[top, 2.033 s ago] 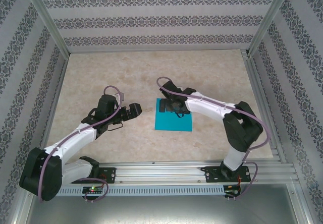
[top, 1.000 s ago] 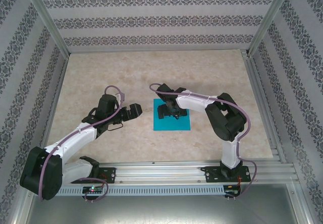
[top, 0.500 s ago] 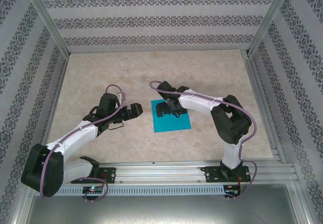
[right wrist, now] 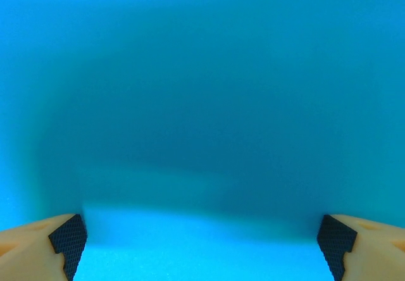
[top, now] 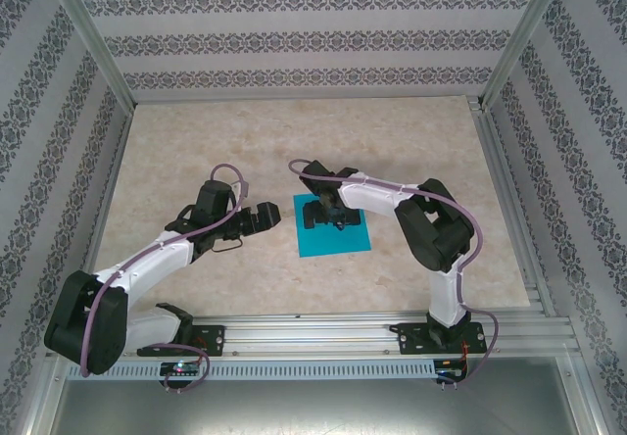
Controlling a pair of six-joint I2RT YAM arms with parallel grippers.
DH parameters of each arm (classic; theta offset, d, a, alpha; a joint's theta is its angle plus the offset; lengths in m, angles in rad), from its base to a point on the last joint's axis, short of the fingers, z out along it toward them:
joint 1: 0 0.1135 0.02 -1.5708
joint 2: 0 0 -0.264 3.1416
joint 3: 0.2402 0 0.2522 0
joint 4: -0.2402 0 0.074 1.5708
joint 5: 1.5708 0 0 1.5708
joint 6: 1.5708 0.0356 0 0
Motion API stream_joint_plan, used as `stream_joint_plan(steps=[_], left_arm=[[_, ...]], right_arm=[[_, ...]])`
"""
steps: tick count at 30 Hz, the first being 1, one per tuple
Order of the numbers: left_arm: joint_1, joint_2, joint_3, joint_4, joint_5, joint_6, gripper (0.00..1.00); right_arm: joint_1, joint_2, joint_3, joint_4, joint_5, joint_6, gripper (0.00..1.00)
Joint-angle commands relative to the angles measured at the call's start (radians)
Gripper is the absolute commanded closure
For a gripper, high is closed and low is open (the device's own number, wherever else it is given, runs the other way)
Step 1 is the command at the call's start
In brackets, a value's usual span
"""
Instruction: Fold a paper plane with a square sheet of paper (pick it up from the middle)
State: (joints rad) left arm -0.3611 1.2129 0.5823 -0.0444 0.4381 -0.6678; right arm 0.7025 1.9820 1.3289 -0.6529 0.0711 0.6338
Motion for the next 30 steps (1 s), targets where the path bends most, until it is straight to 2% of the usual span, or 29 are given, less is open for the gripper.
stream_joint_plan(steps=[1,9,22,26,28,30], left_arm=[[-0.011,0.0,0.031,-0.007,0.01,0.019,0.0],[-0.013,0.005,0.028,0.002,0.011,0.011,0.0],[-0.016,0.009,0.031,-0.002,0.008,0.01,0.0],[-0.017,0.008,0.033,-0.005,0.009,0.013,0.0],[-0.016,0.008,0.035,-0.011,0.007,0.016,0.0],[-0.016,0.006,0.036,-0.017,0.007,0.017,0.0]], right_arm=[[-0.006,0.043,0.002,-0.032,0.008,-0.013,0.02],[-0.003,0.078,-0.088,0.054,-0.062,0.024,0.04],[-0.005,0.034,-0.05,0.054,-0.059,0.036,0.13],[-0.014,0.012,-0.046,0.077,-0.069,0.044,0.25],[-0.019,0.002,-0.045,0.085,-0.077,0.049,0.35],[-0.022,-0.012,-0.046,0.09,-0.081,0.055,0.39]])
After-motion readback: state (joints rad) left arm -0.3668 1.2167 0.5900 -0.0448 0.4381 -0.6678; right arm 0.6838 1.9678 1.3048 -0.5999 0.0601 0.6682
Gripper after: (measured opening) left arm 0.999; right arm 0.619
